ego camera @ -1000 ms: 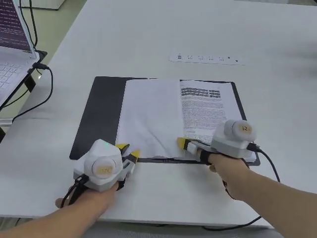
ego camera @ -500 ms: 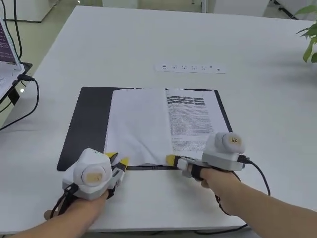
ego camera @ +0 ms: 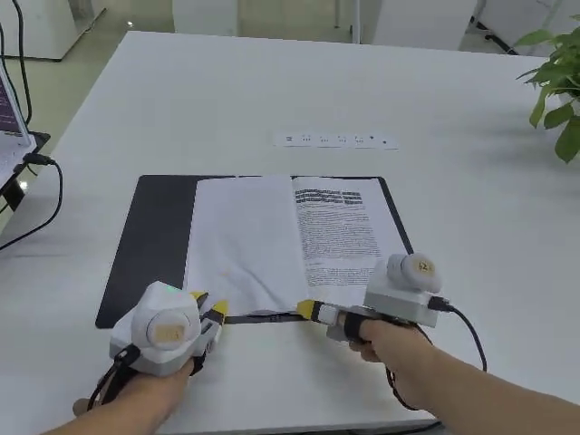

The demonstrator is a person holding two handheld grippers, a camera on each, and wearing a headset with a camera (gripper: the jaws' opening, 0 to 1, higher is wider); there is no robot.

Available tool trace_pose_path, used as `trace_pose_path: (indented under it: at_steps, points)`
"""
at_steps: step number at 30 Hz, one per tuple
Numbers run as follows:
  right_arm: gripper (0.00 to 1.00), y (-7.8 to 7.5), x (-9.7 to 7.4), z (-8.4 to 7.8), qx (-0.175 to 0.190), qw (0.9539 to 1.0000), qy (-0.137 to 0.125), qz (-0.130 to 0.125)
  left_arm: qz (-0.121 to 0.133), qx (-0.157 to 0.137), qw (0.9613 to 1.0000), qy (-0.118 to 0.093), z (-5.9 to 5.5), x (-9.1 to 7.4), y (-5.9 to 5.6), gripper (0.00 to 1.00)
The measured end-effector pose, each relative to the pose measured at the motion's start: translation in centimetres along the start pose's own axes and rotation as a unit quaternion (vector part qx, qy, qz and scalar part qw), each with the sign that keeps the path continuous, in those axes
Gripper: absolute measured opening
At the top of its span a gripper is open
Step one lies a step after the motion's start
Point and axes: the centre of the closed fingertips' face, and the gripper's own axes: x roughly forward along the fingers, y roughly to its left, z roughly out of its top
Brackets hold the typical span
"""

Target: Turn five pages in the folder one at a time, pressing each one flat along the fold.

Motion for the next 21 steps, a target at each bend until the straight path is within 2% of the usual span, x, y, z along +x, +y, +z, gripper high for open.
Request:
trace_pose_path:
  at_steps: [4,8,12,14,15,17,18,20,21]
  points:
    - [0.00,0.2,-1.1,-0.7,-0.001,1.0000,0.008,0.002,0.001,-0.001,1.0000,0.002,0.0,0.0,0.0,0.16]
    - [0.00,1.7,-3.0,-0.4,0.004,0.9998,0.004,0.019,-0.002,-0.010,0.9998,0.014,0.2,0.0,0.0,0.16]
    - [0.00,3.7,-5.3,0.2,0.010,0.9995,0.003,0.031,-0.021,-0.040,0.9984,0.035,0.3,-0.1,-0.4,0.22]
    - [0.00,4.2,-6.4,0.4,0.012,0.9994,0.007,0.031,-0.026,-0.068,0.9954,0.061,0.2,-0.5,-0.7,0.22]
    - [0.00,4.5,-7.2,0.5,0.014,0.9994,0.008,0.031,-0.030,-0.088,0.9926,0.079,0.1,-0.9,-0.8,0.21]
    - [0.00,5.0,-8.3,1.1,0.024,0.9992,-0.001,0.033,-0.039,-0.126,0.9858,0.104,-0.1,-1.4,-1.1,0.19]
    - [0.00,5.4,-9.2,1.5,0.027,0.9990,-0.009,0.033,-0.050,-0.158,0.9785,0.124,-0.1,-2.1,-1.6,0.19]
    - [0.00,5.8,-10.6,2.0,0.018,0.9994,-0.014,0.024,-0.059,-0.184,0.9720,0.133,0.2,-3.0,-1.8,0.20]
    - [0.00,5.6,-11.2,2.3,0.012,0.9997,-0.017,0.014,-0.059,-0.182,0.9733,0.127,0.6,-3.4,-1.7,0.21]
